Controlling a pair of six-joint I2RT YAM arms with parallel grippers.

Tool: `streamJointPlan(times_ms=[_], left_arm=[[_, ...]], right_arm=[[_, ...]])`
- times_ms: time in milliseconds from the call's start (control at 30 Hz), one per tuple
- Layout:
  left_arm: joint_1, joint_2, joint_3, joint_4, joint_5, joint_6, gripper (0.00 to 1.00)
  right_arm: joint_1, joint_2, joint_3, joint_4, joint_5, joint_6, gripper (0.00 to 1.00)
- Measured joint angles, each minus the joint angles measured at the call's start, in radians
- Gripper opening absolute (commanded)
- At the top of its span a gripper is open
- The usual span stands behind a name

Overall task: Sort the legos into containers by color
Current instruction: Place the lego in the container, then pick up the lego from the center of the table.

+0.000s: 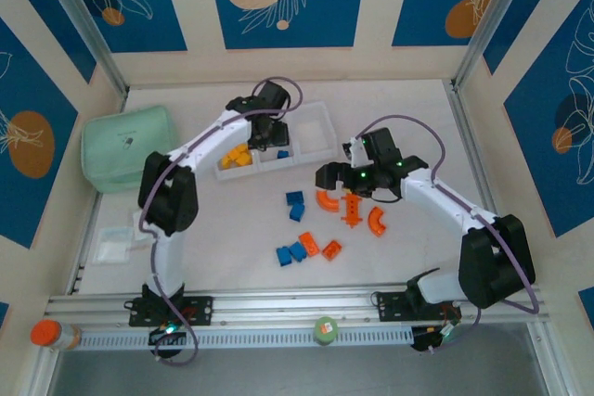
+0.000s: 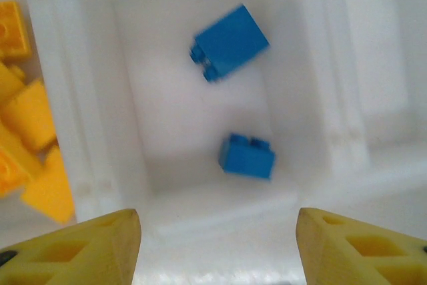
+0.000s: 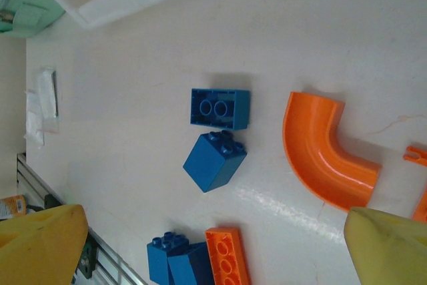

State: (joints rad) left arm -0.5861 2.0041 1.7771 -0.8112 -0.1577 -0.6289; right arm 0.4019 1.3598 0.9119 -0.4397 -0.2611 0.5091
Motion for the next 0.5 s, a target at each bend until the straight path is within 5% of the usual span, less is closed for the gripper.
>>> streamJointPlan(times_ms=[500], left_arm=[[-0.21, -0.156, -0.33, 0.071, 0.005, -0.219, 0.78]], right_arm=[[0.038, -0.125, -0.209, 0.02, -0.017, 0.042, 0.99]])
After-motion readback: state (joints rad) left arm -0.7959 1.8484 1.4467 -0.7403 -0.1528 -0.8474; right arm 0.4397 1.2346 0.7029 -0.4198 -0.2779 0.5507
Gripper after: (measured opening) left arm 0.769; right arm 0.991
